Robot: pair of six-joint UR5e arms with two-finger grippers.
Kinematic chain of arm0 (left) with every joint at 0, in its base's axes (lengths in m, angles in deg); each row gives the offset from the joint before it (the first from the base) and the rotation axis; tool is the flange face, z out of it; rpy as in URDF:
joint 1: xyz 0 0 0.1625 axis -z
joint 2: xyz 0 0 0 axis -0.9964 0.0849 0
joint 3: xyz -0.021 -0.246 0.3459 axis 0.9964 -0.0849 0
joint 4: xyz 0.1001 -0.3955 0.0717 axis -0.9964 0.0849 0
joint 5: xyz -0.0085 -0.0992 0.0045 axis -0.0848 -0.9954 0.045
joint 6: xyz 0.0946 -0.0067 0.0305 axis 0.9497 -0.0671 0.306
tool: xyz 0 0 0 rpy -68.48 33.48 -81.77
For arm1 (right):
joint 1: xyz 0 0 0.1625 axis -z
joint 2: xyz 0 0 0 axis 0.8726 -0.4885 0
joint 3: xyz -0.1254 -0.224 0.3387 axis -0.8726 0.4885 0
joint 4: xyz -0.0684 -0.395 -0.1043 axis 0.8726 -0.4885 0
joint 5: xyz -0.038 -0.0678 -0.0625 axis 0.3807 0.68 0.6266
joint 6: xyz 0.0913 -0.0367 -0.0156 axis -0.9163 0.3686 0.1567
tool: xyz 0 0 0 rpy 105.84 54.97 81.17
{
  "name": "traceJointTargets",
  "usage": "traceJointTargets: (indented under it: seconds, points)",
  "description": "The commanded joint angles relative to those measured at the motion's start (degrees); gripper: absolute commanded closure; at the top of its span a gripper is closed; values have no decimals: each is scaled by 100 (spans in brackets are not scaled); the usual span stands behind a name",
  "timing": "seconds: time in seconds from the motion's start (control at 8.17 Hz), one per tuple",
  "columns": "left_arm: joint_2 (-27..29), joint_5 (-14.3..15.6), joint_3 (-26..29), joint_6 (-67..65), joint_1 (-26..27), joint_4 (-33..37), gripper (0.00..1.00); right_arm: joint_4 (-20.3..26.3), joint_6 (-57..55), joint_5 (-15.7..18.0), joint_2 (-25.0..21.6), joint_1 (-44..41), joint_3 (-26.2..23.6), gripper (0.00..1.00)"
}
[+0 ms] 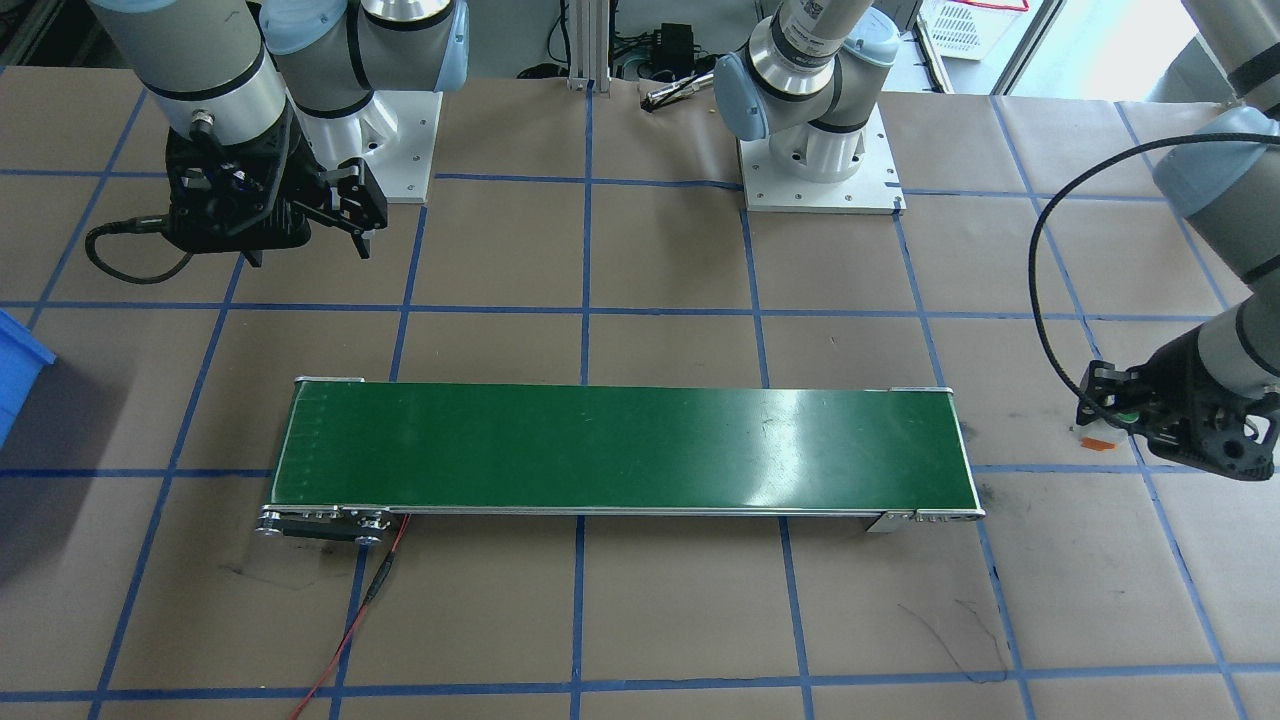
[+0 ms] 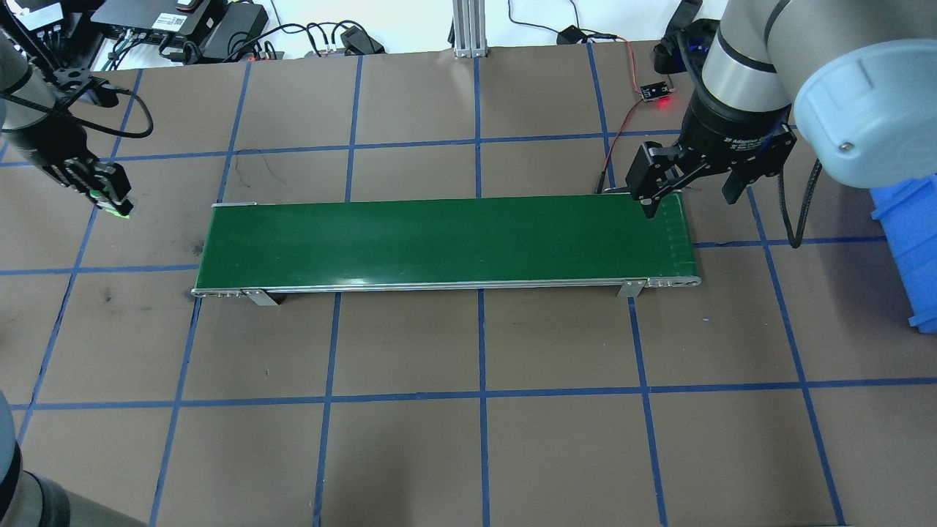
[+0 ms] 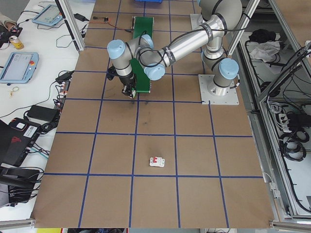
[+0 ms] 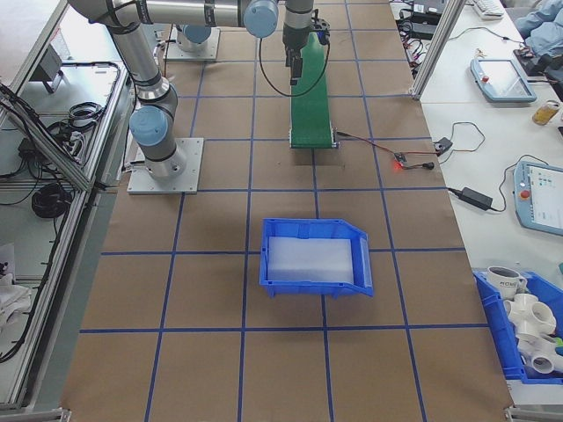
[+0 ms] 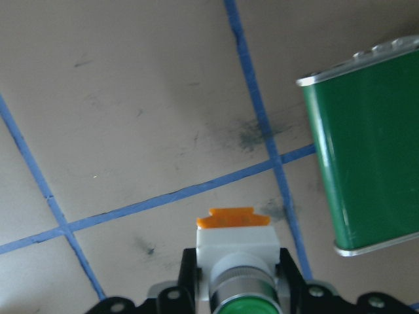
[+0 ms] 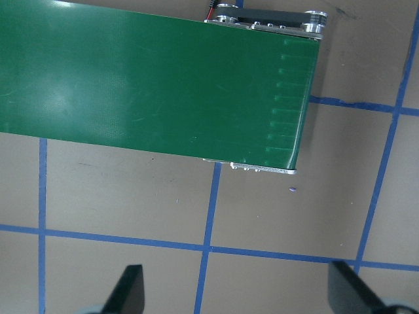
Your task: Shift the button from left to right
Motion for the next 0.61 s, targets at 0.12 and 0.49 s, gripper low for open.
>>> traceJointTargets:
  seconds: [0.12, 0.49]
  points:
    - [23, -652, -72, -1601, 838, -36, 100, 0, 1, 0, 2, 0, 0, 0]
    - [67, -889, -334, -2359, 1006, -289, 100, 0, 1, 0, -6, 0, 0, 0]
